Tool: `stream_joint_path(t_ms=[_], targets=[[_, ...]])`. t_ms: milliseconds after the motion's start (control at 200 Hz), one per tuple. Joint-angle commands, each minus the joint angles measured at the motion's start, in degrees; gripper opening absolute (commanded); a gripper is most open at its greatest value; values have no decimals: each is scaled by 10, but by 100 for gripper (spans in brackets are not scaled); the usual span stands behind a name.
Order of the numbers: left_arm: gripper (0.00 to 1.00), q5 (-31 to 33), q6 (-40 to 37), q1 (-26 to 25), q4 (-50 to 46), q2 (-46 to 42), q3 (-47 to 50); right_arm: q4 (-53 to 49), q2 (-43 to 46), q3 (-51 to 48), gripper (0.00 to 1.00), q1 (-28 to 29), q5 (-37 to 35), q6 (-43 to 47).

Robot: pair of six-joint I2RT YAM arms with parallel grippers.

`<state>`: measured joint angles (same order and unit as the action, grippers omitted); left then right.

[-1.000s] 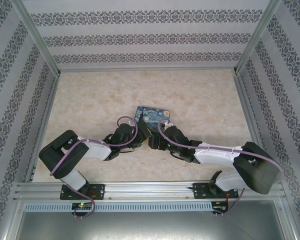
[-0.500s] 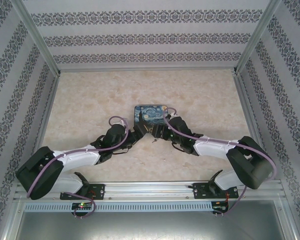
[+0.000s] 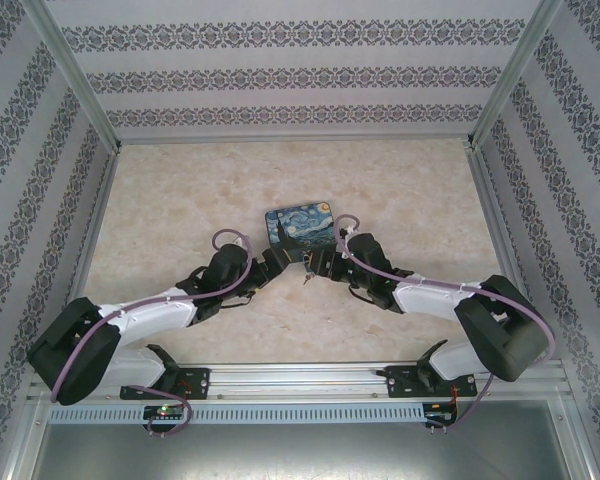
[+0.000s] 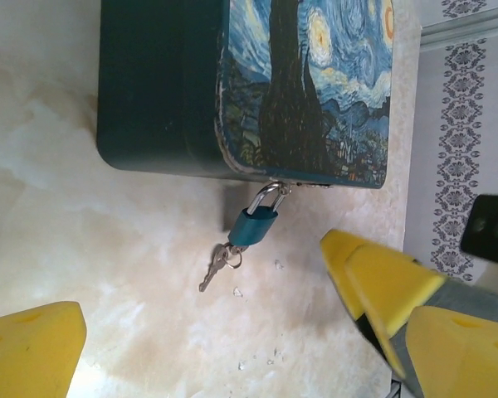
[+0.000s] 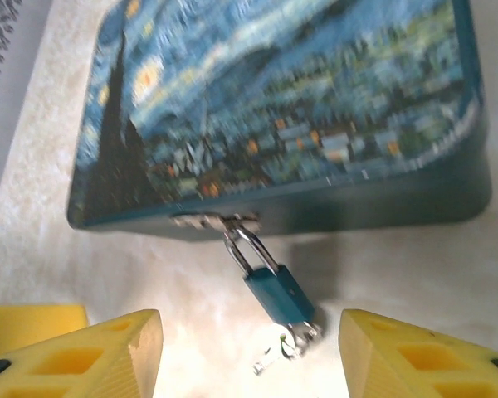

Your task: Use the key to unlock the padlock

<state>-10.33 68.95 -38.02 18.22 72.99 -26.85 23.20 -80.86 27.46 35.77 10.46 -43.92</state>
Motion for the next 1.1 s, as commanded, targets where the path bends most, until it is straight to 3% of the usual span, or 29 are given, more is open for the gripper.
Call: stream_joint_path(t_ms=[0, 375, 814, 1099], targets=[[100, -17, -28, 12, -24, 8, -30, 28, -15, -6, 57, 3, 27, 30], [99, -68, -66, 42, -63, 51, -94, 64, -90, 9, 54, -2, 38, 44], [100, -74, -58, 46, -49, 57, -87, 82, -142, 39, 51, -3, 61, 43], [100, -78, -60, 51, -50, 55, -88, 84, -149, 37, 40, -3, 62, 39]])
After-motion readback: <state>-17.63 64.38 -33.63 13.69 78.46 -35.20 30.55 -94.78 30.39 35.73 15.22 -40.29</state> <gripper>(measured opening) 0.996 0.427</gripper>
